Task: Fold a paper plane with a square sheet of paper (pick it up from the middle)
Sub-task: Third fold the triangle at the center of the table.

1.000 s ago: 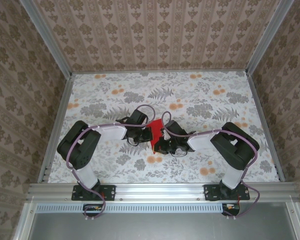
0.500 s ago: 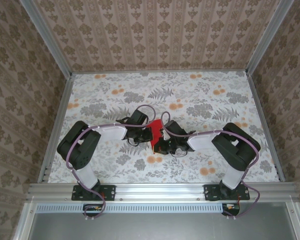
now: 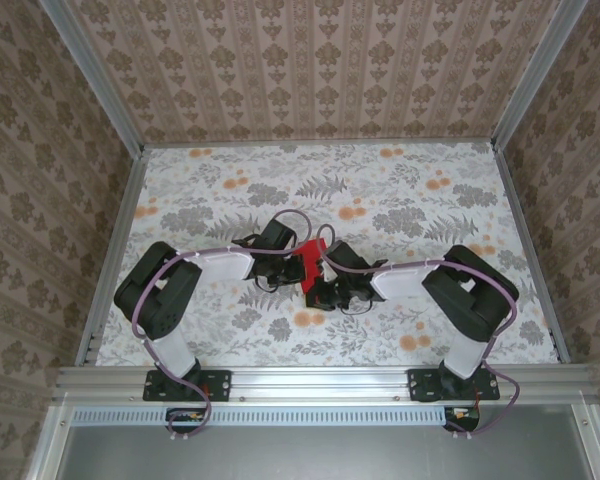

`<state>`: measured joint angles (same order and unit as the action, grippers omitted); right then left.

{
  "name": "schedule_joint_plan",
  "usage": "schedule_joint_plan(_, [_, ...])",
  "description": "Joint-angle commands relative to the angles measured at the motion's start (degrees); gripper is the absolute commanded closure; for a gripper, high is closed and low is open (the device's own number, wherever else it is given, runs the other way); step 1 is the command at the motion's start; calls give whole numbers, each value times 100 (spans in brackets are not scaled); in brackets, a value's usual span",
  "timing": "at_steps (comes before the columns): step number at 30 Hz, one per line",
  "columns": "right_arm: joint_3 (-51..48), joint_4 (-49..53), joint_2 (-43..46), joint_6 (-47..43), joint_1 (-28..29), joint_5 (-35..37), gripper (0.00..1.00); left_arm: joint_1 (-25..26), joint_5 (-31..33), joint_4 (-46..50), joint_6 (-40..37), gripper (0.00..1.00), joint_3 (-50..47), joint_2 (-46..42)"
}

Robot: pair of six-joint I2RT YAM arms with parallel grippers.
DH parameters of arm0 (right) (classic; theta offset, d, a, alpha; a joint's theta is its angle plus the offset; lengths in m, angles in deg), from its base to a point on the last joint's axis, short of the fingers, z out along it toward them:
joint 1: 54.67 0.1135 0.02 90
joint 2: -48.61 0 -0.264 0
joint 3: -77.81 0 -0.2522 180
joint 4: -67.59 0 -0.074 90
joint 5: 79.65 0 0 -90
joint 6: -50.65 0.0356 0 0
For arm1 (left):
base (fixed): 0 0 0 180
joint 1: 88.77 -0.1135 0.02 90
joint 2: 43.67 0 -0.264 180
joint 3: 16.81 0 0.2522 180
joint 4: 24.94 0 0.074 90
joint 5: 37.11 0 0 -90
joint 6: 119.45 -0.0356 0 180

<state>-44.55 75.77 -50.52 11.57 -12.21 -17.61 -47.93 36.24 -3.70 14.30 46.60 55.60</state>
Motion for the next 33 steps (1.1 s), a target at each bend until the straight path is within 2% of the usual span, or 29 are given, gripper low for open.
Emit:
schedule_joint_plan(1, [151,131,454,-107,-186,313,99,21,543,926,-45,100,-282,340])
schedule_joint_plan(6, [217,117,209,-176,-438,265,99,20,531,897,-94,100,-263,311])
schedule_joint_plan(15, [488,128,-393,-140,-476,267,100,17,495,858,-163,100,-262,247])
schedule_joint_plan(23, [93,66,-310,191,-476,569,100,21,398,766,-363,100,35,-179])
schedule_joint_plan(28, [-26,-70,-240,586,-466,715,100,18,201,430,-127,90,-110,-724])
schedule_joint_plan(33, [-92,-428,-293,1254,-387,907,100,28,30,-124,434,84,-811,-1234])
